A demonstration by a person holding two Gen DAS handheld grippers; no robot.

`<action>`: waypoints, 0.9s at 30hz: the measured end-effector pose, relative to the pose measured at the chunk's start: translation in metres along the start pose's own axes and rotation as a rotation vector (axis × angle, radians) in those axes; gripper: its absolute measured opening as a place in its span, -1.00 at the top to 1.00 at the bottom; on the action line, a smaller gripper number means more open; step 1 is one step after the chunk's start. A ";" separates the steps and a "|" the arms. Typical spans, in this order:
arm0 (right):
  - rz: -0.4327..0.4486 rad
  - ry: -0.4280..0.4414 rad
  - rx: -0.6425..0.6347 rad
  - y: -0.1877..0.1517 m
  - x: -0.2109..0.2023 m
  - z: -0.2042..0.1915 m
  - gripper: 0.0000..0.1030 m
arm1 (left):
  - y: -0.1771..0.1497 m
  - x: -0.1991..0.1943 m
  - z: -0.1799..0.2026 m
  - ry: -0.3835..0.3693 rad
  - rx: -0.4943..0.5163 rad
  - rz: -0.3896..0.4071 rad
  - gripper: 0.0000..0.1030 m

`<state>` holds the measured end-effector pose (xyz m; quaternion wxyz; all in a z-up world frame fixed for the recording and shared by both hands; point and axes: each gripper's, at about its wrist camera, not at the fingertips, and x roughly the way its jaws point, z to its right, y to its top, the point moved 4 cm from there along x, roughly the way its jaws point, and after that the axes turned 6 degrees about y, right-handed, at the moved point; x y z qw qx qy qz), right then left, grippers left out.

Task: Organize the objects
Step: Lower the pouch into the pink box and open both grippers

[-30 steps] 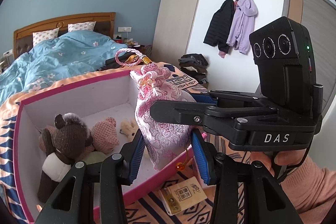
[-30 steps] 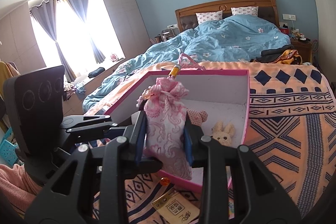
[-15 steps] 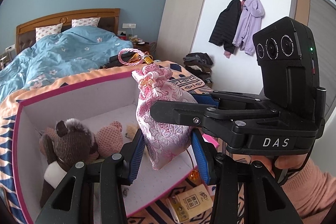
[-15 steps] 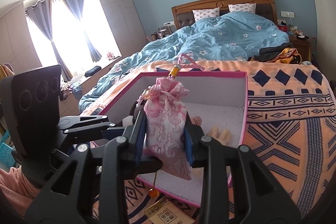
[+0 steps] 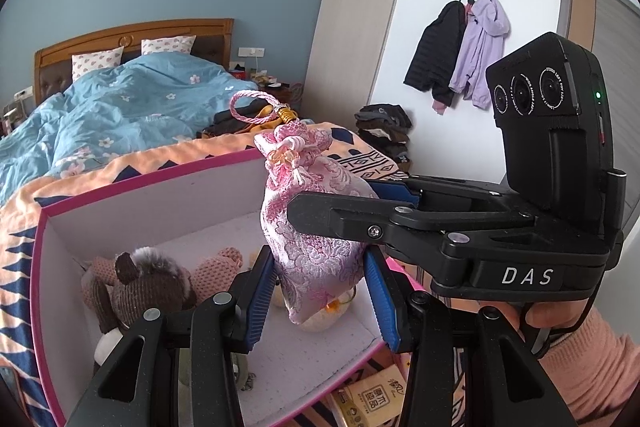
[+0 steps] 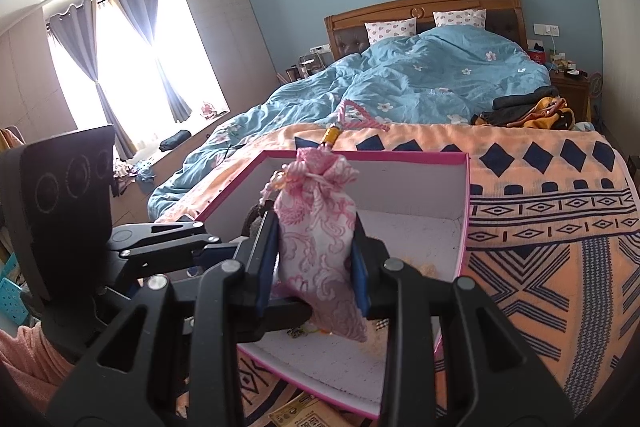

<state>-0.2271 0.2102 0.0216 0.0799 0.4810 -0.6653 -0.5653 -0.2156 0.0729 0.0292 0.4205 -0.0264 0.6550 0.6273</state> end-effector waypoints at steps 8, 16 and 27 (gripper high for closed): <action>-0.013 -0.008 0.018 -0.001 0.006 0.008 0.31 | 0.001 0.010 -0.005 0.011 -0.003 -0.020 0.12; -0.033 -0.019 0.047 -0.004 0.016 0.020 0.29 | 0.001 0.023 -0.008 0.032 -0.001 -0.049 0.12; -0.067 -0.034 0.102 -0.011 0.030 0.039 0.28 | 0.000 0.040 -0.011 0.057 -0.005 -0.091 0.12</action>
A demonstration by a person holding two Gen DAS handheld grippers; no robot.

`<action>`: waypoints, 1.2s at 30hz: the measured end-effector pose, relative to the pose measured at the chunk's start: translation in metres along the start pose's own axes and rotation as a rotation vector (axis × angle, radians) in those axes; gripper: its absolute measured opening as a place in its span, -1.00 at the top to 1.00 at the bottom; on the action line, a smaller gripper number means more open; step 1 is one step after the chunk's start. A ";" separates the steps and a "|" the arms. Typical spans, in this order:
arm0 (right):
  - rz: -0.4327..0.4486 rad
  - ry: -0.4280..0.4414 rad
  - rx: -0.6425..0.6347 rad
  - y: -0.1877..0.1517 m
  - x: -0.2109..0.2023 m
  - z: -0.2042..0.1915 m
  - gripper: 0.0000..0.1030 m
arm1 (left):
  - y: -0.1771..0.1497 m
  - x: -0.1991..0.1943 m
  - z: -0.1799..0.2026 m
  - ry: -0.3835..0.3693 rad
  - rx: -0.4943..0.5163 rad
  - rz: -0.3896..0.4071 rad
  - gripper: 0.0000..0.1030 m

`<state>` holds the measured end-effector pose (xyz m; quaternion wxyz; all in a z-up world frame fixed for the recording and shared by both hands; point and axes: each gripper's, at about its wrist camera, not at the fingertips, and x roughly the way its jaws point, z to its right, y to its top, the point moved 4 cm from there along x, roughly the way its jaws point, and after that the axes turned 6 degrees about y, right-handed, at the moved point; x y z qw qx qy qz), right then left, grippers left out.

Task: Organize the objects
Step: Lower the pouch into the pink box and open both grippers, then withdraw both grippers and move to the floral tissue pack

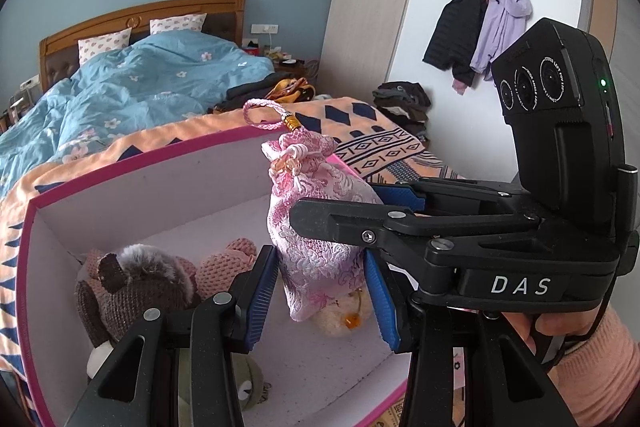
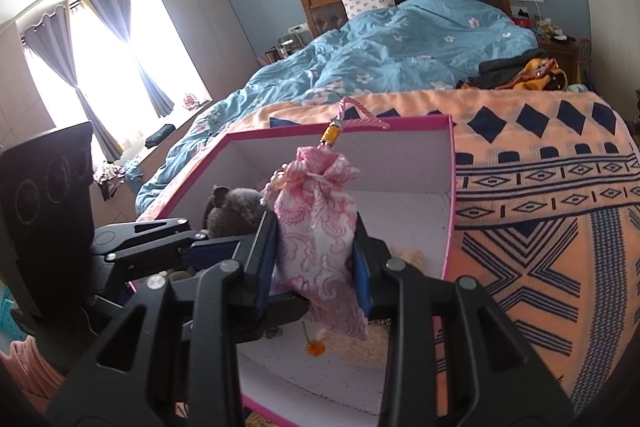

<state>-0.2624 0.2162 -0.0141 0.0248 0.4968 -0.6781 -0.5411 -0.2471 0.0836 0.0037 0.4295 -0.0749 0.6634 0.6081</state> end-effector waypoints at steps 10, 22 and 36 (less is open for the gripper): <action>-0.041 -0.036 0.025 -0.001 0.012 0.010 0.27 | 0.000 0.013 -0.001 0.022 -0.007 -0.034 0.16; -0.056 -0.086 0.045 -0.001 0.015 0.016 0.27 | 0.001 0.017 -0.007 0.056 -0.007 -0.032 0.14; 0.050 -0.051 0.005 -0.010 -0.031 -0.004 0.08 | -0.004 -0.030 0.008 0.161 0.039 0.173 -0.73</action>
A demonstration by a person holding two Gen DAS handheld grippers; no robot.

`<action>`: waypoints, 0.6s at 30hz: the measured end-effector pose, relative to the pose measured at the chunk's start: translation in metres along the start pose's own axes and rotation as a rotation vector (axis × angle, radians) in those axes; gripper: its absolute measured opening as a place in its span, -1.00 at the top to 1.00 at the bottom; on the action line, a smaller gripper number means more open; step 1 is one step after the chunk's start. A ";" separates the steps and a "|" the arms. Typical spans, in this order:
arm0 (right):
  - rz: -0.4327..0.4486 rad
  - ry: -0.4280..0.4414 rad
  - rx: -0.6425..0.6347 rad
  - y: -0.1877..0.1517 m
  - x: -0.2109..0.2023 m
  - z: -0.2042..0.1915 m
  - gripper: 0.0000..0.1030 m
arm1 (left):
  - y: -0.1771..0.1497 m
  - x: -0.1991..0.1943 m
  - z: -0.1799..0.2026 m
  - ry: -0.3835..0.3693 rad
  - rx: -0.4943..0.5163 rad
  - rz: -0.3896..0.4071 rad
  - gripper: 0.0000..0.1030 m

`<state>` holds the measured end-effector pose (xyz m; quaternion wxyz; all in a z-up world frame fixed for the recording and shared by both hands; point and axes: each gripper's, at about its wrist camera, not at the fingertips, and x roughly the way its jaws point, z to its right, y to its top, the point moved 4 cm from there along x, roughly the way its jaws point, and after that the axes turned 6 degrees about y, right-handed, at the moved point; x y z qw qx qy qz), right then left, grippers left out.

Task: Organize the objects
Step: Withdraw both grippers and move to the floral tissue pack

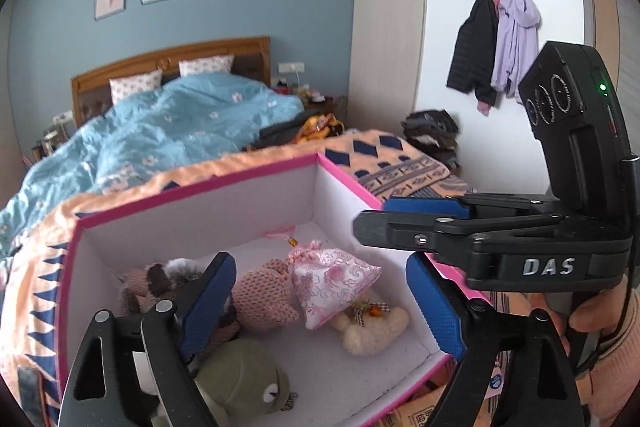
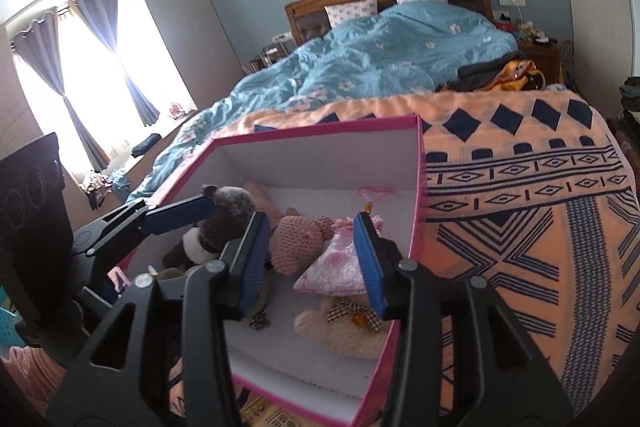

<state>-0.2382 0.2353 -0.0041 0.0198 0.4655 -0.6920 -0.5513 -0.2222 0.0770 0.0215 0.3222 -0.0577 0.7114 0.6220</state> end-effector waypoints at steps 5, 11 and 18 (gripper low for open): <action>0.048 0.031 -0.016 -0.009 -0.028 -0.013 -0.11 | -0.008 -0.022 0.003 -0.003 -0.028 0.026 -0.73; 0.078 0.052 -0.065 -0.031 -0.068 -0.030 -0.28 | -0.026 -0.064 0.014 0.001 -0.018 0.096 -0.73; -0.029 -0.026 -0.076 -0.082 -0.075 -0.019 -0.29 | -0.066 -0.082 0.028 -0.047 0.022 0.057 -0.73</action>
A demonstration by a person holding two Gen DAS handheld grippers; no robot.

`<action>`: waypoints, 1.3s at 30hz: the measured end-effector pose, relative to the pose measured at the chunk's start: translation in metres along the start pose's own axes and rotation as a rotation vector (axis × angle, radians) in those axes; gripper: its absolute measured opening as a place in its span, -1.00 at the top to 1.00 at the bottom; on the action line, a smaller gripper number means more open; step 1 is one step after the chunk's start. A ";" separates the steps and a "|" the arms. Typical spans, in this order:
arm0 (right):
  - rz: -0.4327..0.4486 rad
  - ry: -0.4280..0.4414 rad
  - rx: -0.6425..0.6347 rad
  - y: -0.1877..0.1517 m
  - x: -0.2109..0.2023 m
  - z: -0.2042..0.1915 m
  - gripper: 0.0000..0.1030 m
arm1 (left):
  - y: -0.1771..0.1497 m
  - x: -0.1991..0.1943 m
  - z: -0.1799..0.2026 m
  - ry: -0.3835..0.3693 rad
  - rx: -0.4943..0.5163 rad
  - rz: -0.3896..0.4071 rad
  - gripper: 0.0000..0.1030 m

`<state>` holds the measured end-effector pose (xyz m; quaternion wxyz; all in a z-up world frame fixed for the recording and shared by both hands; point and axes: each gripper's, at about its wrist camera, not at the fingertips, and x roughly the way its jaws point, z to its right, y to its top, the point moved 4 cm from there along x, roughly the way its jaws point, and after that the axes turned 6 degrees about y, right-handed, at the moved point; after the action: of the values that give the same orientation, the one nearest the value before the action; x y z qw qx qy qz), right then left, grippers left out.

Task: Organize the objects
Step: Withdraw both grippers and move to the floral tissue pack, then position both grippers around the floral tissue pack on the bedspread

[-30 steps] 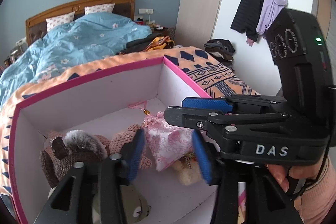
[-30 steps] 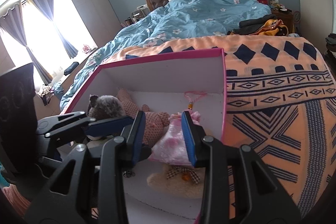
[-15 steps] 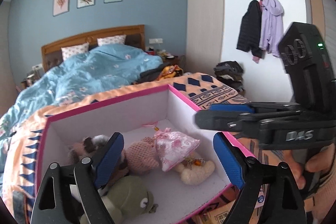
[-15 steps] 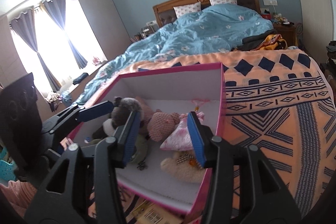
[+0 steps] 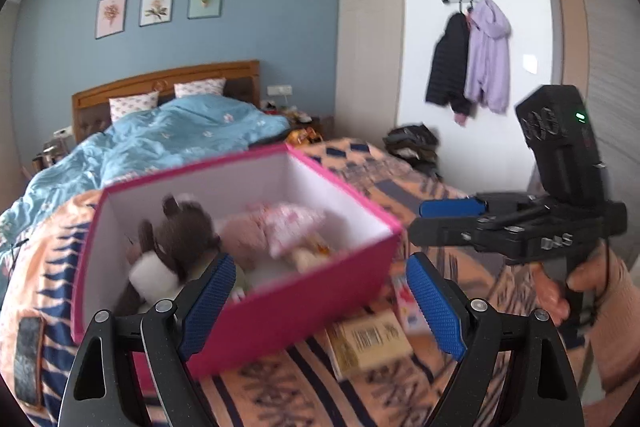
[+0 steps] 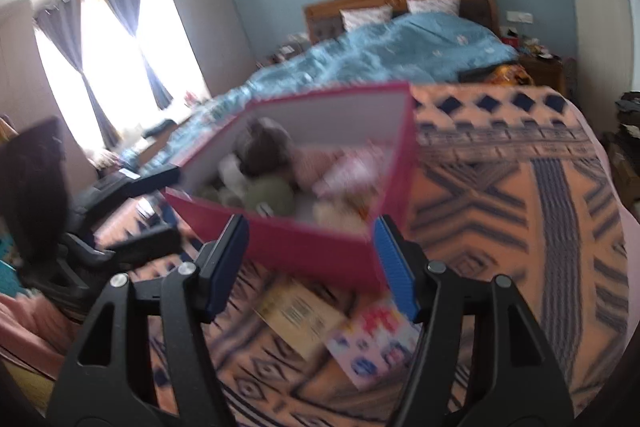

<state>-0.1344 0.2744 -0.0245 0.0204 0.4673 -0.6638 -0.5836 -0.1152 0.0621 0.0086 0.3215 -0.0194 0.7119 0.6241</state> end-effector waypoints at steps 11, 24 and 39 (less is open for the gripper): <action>-0.148 -0.076 0.238 -0.061 0.037 0.076 -0.29 | -0.061 0.064 0.012 -0.022 0.001 -0.275 -0.73; -0.194 0.054 0.235 -0.079 0.062 0.039 -0.29 | -0.084 0.060 0.010 -0.119 -0.045 -0.341 -0.65; -0.164 0.125 0.218 -0.076 0.060 0.009 -0.29 | -0.086 0.026 0.020 -0.160 0.010 -0.300 -0.65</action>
<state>-0.1279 0.2522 -0.1188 -0.0370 0.5551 -0.6802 -0.4773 -0.0905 0.0707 -0.0794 0.4666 -0.0742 0.6762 0.5652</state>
